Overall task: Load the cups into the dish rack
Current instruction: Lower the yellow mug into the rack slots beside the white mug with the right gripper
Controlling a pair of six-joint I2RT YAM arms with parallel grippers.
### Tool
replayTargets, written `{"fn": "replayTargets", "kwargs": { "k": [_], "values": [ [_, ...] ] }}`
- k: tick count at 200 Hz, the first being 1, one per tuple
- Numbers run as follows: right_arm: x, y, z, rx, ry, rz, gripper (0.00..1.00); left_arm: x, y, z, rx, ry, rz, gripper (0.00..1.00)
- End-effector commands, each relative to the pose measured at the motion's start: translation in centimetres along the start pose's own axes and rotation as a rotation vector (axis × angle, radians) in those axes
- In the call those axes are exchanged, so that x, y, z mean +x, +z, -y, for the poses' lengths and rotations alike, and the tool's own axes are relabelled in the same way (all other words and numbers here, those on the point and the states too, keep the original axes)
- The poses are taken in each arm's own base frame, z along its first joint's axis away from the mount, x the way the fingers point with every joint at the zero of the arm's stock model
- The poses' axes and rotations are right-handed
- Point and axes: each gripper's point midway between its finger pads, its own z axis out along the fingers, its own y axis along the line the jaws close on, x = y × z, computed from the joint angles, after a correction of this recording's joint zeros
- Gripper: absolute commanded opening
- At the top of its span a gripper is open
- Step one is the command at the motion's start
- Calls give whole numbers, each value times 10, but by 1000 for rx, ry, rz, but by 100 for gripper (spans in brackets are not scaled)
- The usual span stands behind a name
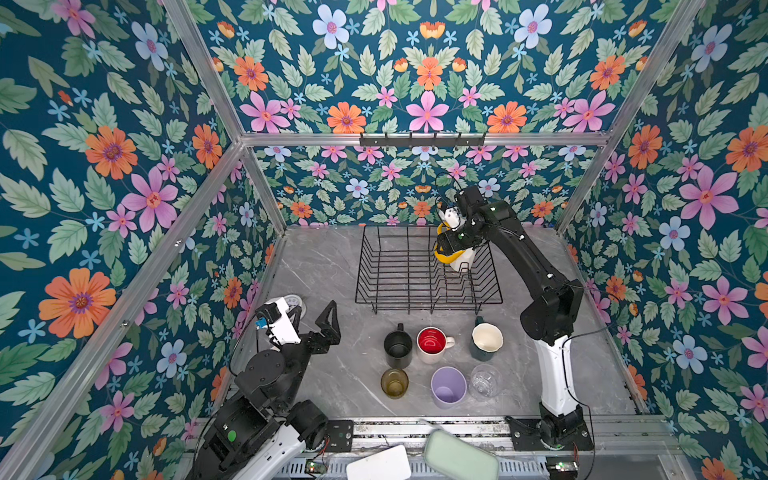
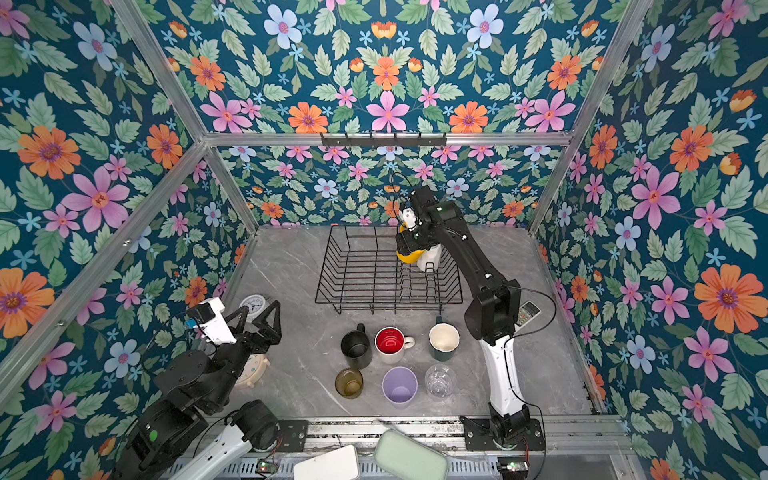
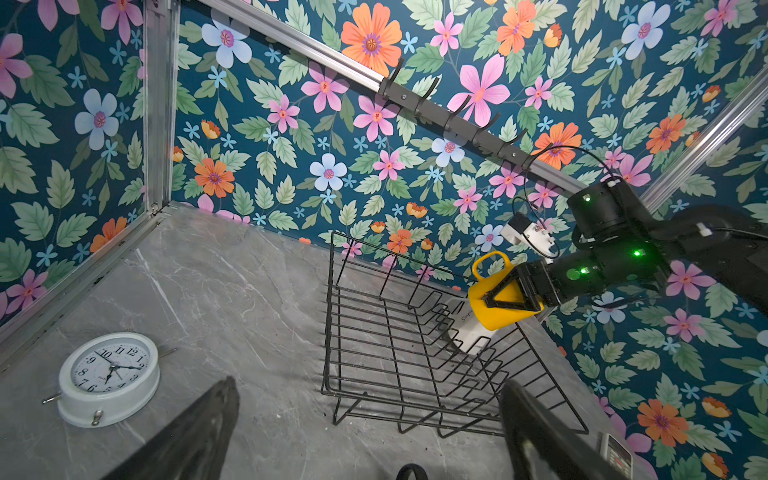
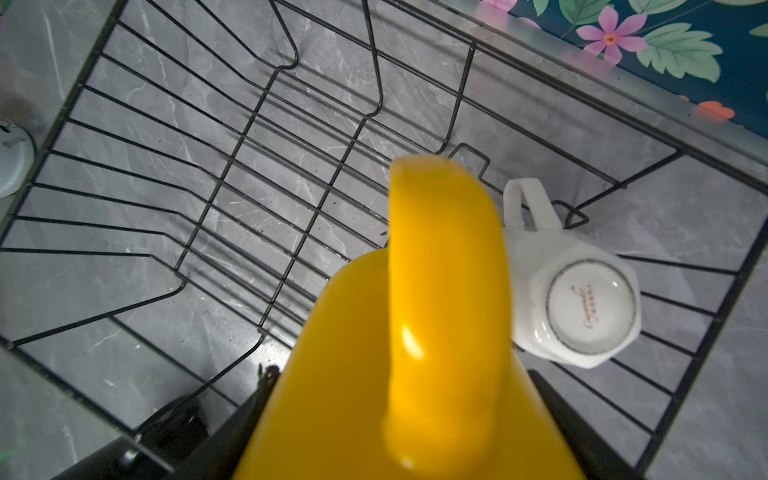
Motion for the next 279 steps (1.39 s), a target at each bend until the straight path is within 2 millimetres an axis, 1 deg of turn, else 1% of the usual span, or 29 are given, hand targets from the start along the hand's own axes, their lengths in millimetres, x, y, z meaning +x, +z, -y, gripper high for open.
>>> {"fn": "replayTargets", "kwargs": {
  "k": [1,74,106,130,171,240,279],
  "values": [
    [-5,5,8,47,-32,3,0,-1,-1,-1,-3,-3,-1,100],
    [-10,41,18,83,-62,-9,0,-3,-2,-1,-4,-8,2,100],
    [-14,52,16,83,-84,1,0,-3,-2,-1,-5,-9,2,100],
    [-13,62,13,79,-97,-9,0,-2,-2,-2,-8,-12,2,100],
    [-13,72,9,85,-123,-15,0,-1,-2,-2,-8,-13,1,100],
    [-9,90,15,114,-143,-35,0,1,-1,-3,-11,-10,0,100],
    [-7,101,14,117,-158,-42,0,3,0,-3,-12,-11,-2,100]
  ]
}}
